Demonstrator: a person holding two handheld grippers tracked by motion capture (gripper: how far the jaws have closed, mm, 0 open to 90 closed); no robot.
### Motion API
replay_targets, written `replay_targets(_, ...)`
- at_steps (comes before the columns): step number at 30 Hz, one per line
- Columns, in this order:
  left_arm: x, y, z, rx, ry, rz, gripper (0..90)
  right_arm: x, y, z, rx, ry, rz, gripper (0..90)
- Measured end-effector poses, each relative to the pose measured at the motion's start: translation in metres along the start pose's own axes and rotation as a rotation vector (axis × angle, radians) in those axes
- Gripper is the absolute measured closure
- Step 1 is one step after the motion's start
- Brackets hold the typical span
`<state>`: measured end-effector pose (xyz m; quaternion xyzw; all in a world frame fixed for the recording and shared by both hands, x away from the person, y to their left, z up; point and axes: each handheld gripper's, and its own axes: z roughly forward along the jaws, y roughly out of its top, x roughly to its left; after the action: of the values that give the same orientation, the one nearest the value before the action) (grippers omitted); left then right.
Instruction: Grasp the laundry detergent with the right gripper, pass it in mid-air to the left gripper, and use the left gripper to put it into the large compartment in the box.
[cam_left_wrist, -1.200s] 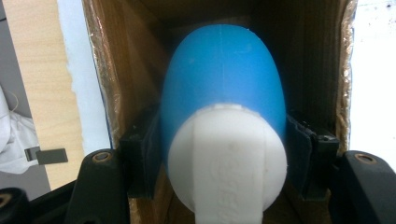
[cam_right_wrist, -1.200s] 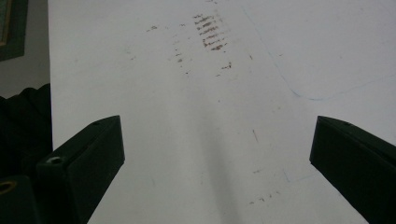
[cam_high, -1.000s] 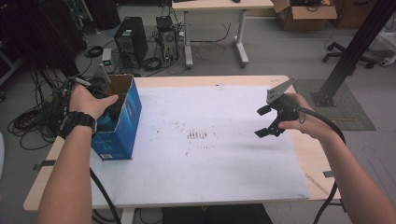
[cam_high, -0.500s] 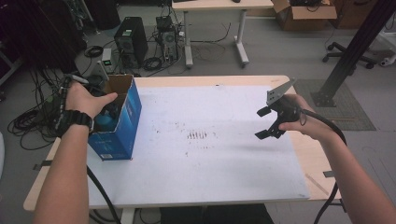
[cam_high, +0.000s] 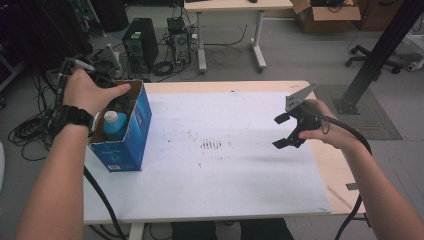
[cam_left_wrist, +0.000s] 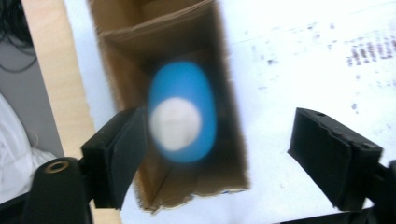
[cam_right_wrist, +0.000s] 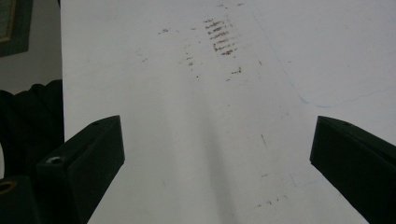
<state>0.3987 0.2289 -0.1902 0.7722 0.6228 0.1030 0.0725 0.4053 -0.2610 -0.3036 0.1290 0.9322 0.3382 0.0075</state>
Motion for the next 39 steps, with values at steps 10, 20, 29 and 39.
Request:
replay_targets(10,-0.055,0.011,-0.001,-0.035,-0.064,0.188,13.5,0.002,-0.001,-0.001,0.003,0.002,0.001,3.0)
replay_targets(20,-0.107,0.016,0.015,-0.029,-0.118,0.327,9.3,0.003,-0.002,-0.001,0.016,0.004,0.0,3.1)
replay_targets(29,-0.14,0.015,0.027,-0.037,-0.153,0.407,4.9,0.003,-0.003,-0.003,0.017,0.004,0.001,3.1)
replay_targets(39,-0.163,0.012,0.041,-0.036,-0.201,0.477,4.6,0.002,-0.003,-0.002,0.019,0.002,0.003,3.1)
